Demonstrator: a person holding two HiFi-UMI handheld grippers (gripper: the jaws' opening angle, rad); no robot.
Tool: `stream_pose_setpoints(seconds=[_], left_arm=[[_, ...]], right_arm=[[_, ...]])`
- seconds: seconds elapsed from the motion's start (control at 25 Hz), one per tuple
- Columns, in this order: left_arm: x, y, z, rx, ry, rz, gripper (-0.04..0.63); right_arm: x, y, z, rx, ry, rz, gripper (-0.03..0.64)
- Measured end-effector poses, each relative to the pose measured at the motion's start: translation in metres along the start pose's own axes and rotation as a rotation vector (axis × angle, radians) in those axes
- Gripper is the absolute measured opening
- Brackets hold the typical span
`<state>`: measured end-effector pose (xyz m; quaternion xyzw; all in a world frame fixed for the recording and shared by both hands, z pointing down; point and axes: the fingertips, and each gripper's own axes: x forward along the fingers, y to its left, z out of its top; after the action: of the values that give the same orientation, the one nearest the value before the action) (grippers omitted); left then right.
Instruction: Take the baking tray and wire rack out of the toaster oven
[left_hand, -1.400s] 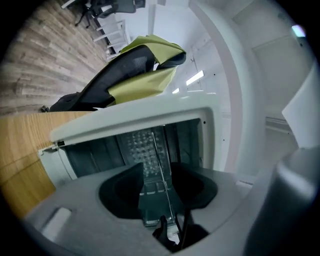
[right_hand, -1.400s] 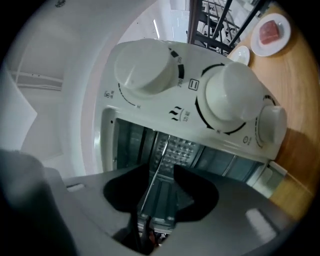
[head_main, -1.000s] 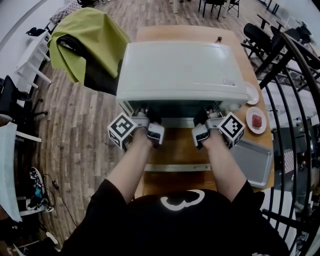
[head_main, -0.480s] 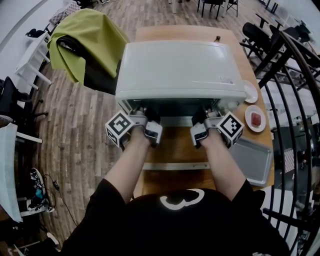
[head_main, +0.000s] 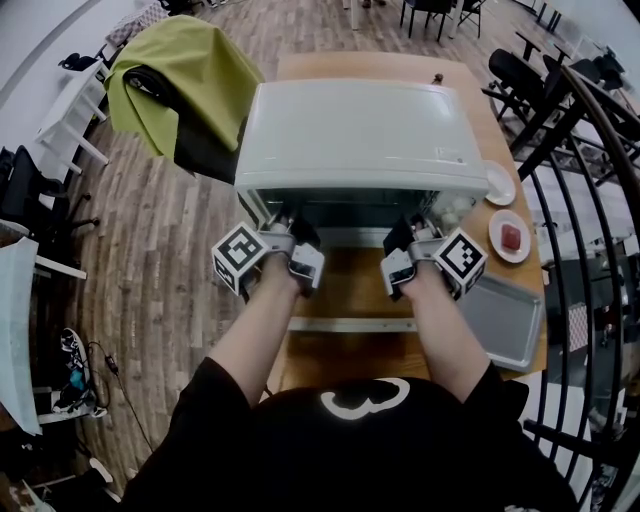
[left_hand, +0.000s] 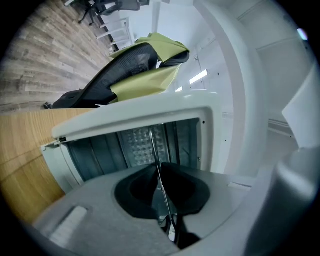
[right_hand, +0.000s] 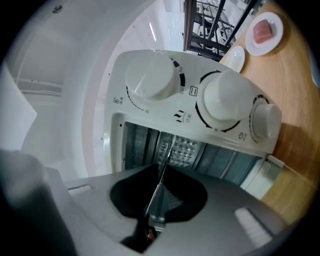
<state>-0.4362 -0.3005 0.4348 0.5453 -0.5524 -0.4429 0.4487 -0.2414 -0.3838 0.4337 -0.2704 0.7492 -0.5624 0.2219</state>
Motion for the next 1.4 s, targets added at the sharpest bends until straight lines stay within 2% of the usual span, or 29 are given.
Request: stream_pose_setpoints(seconds=[1.4], left_arm=[[-0.117, -0.019, -0.045, 0.033, -0.015, 0.019, 0.031]], right_arm=[[-0.113, 0.028, -0.050, 0.011, 0.064, 0.023, 0.029]])
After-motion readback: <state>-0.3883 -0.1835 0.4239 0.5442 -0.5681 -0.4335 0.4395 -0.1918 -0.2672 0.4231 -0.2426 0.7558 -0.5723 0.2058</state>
